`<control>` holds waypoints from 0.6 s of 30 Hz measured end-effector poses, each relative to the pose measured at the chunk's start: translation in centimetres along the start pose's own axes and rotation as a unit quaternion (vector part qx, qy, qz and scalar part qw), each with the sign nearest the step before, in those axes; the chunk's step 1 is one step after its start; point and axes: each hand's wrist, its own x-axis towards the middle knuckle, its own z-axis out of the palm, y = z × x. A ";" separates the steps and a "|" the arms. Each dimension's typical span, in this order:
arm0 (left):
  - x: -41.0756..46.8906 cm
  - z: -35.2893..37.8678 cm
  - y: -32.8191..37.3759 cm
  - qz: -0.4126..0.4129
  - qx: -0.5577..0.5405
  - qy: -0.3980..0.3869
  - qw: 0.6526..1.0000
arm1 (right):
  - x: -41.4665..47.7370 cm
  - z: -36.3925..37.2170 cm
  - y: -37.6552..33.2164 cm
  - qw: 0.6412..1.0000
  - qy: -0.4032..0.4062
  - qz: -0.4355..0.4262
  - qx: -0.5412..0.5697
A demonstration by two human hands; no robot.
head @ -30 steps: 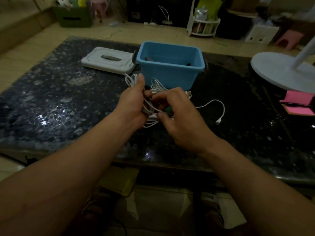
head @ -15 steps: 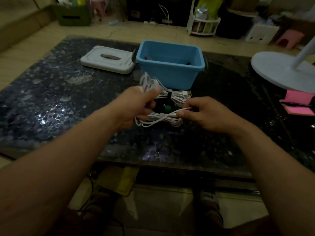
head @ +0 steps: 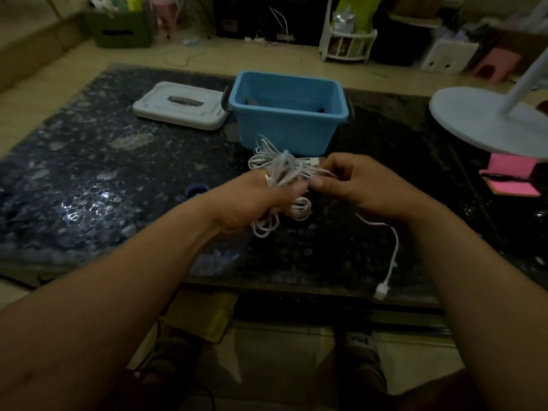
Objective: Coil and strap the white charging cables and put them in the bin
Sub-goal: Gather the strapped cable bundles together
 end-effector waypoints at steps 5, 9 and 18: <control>1.2 -1.2 -0.4 -0.008 -0.249 0.151 0.957 | 0.1 0.4 0.8 0.991 0.084 0.040 0.095; 1.8 1.3 -0.9 0.003 -0.251 0.178 0.952 | 0.1 5.2 -2.2 0.988 0.090 0.060 0.107; 2.4 0.6 -0.4 -0.012 -0.297 0.252 0.921 | -1.0 8.4 -4.5 0.991 0.069 -0.023 -0.109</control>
